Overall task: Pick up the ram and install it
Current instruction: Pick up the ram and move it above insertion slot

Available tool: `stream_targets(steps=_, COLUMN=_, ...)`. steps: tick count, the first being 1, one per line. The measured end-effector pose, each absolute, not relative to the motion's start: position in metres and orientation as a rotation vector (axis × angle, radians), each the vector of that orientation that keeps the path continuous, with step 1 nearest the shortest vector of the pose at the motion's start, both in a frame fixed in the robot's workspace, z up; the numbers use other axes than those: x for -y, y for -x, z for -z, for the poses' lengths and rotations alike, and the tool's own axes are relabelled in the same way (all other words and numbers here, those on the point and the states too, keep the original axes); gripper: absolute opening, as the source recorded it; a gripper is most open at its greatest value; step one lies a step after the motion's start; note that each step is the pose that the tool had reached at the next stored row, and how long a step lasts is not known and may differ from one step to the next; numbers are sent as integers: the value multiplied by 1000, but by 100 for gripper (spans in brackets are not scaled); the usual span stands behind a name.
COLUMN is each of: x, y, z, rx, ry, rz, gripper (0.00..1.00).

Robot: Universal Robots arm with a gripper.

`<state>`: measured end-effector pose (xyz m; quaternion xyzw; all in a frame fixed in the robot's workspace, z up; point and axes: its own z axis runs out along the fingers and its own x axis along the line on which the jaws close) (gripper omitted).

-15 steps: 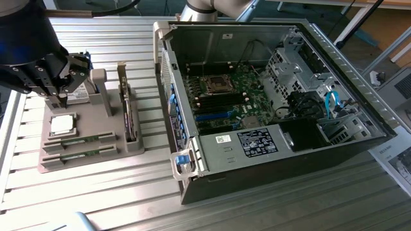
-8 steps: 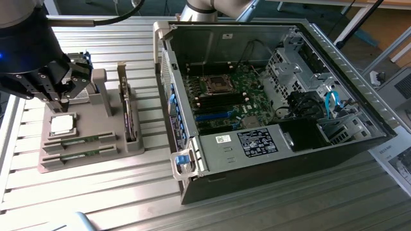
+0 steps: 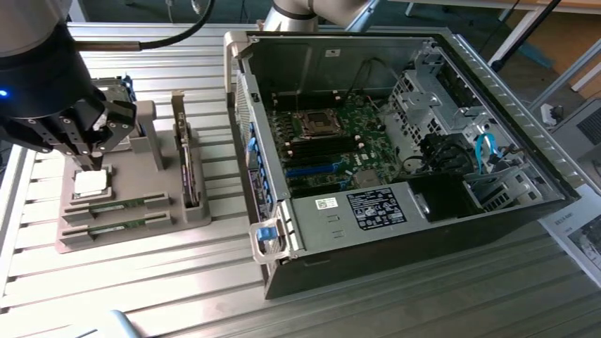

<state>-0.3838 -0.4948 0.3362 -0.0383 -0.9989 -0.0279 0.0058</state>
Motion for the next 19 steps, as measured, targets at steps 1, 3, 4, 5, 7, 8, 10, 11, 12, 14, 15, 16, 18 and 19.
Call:
stream_targets(steps=1, x=495, y=384, z=-335, rx=3126, ry=120, rz=87, gripper=10)
stream_targets(steps=3, x=495, y=384, z=-333, rx=3126, ry=120, rz=87, gripper=10)
stream_targets(steps=4, x=495, y=384, z=-333, rx=3126, ry=120, rz=87, gripper=10)
stream_targets(steps=5, x=495, y=384, z=-333, rx=3126, ry=120, rz=87, gripper=10)
stream_targets(steps=7, x=495, y=384, z=-333, rx=3126, ry=120, rz=87, gripper=10)
stream_targets(steps=8, x=495, y=384, z=-333, rx=3126, ry=120, rz=87, gripper=10)
stream_targets(steps=10, x=495, y=384, z=-333, rx=3126, ry=120, rz=87, gripper=10)
stream_targets(steps=11, x=495, y=384, z=-333, rx=3126, ry=120, rz=87, gripper=10)
stream_targets(steps=12, x=495, y=384, z=-333, rx=3126, ry=120, rz=87, gripper=10)
stream_targets(steps=14, x=495, y=384, z=-333, rx=3126, ry=119, rz=87, gripper=10)
stream_targets(steps=15, x=495, y=384, z=-332, rx=3127, ry=115, rz=87, gripper=10)
stream_targets(steps=16, x=496, y=384, z=-332, rx=3127, ry=106, rz=87, gripper=10)
stream_targets(steps=18, x=496, y=384, z=-332, rx=3127, ry=80, rz=87, gripper=10)
stream_targets(steps=19, x=496, y=384, z=-333, rx=3127, ry=65, rz=87, gripper=10)
